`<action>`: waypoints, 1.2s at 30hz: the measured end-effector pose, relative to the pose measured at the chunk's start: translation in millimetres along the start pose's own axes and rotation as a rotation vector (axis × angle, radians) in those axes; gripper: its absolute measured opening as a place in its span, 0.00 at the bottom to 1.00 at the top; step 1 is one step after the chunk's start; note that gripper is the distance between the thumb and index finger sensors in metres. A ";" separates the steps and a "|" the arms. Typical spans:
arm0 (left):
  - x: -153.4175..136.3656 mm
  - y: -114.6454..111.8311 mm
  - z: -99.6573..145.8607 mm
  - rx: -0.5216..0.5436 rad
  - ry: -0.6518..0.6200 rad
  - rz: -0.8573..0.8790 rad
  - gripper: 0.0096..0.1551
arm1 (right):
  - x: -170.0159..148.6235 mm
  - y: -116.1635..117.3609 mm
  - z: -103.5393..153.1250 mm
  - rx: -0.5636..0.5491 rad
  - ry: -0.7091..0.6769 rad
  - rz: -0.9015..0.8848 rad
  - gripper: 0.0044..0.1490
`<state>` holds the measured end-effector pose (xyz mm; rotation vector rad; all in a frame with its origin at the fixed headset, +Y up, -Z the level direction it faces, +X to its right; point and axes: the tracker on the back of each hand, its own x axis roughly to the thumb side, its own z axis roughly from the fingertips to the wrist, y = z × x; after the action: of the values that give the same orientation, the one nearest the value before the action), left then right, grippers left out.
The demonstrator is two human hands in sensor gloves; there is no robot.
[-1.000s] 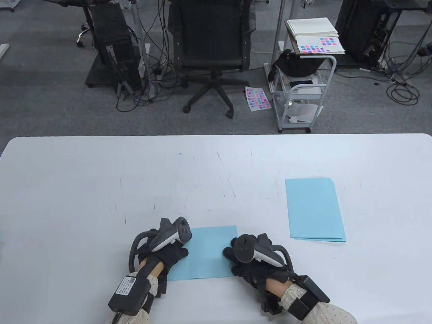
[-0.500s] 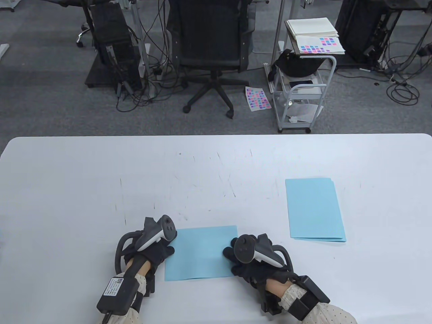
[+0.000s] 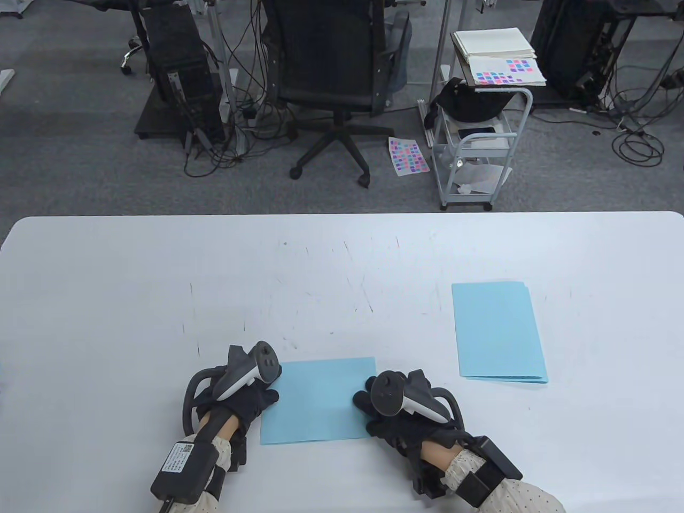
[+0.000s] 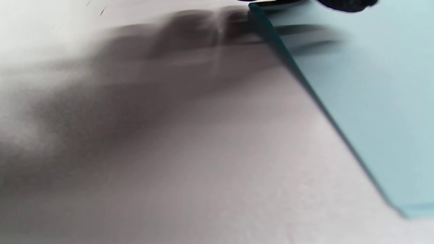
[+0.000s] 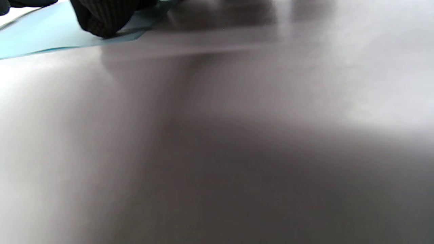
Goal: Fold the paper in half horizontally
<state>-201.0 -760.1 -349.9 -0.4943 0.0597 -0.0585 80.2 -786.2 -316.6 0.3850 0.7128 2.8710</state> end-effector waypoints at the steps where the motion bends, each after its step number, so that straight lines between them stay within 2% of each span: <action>1: 1.7 1.3 2.9 0.016 -0.007 0.003 0.37 | 0.0 0.0 0.0 0.000 0.000 0.000 0.40; 9: 18.8 10.8 38.2 0.238 -0.063 0.014 0.43 | -0.2 -0.1 -0.2 0.002 -0.001 -0.004 0.40; 16: 16.6 8.2 57.6 0.421 -0.071 0.034 0.46 | -0.3 -0.3 -0.5 0.002 -0.001 -0.006 0.40; 22: 11.4 2.5 58.5 0.432 -0.070 0.015 0.45 | 0.6 -3.5 -1.1 -0.012 -0.008 -0.021 0.39; 27: 4.7 1.3 59.0 0.428 -0.070 0.039 0.45 | 6.7 -19.4 -4.8 -0.037 -0.006 -0.045 0.40; 31: 1.2 1.3 60.1 0.428 -0.067 0.045 0.45 | 19.6 -40.6 -19.0 -0.082 0.005 -0.061 0.40; 36: -2.2 1.5 60.4 0.425 -0.067 0.061 0.45 | 33.7 -49.5 -43.2 -0.079 0.028 -0.085 0.42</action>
<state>-198.8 -730.1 -297.4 -0.0689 -0.0043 0.0058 40.2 -754.6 -370.1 0.2966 0.6022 2.8194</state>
